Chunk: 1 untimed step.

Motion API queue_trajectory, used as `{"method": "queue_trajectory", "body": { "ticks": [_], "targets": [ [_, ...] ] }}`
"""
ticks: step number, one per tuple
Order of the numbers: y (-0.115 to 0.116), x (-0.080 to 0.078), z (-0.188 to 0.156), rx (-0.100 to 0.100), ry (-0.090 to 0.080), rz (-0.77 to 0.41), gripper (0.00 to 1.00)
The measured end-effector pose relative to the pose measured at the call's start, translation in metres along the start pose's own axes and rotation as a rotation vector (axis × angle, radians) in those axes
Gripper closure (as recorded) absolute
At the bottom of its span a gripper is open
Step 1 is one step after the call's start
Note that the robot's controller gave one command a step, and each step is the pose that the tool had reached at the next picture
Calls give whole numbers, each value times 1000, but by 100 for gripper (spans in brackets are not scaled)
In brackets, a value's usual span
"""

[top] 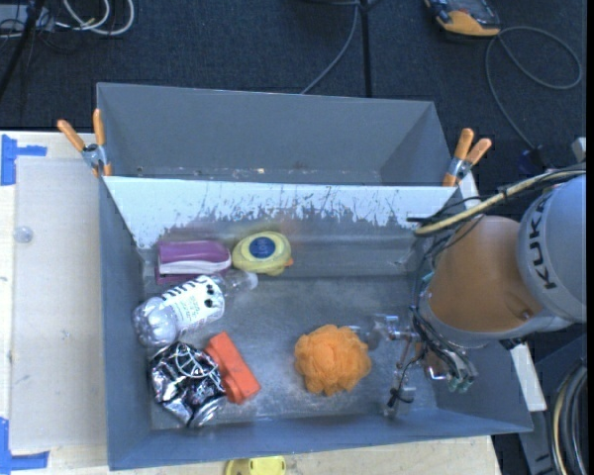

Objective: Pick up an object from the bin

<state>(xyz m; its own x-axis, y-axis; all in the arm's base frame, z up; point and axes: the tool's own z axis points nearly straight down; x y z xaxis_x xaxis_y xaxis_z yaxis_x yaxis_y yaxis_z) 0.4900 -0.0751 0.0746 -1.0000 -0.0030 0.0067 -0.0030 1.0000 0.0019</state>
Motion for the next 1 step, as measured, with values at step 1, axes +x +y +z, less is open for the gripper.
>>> {"method": "queue_trajectory", "body": {
  "ticks": [1],
  "targets": [
    [16, -34, 4, -3, 8, 32, 0]
  ]
}}
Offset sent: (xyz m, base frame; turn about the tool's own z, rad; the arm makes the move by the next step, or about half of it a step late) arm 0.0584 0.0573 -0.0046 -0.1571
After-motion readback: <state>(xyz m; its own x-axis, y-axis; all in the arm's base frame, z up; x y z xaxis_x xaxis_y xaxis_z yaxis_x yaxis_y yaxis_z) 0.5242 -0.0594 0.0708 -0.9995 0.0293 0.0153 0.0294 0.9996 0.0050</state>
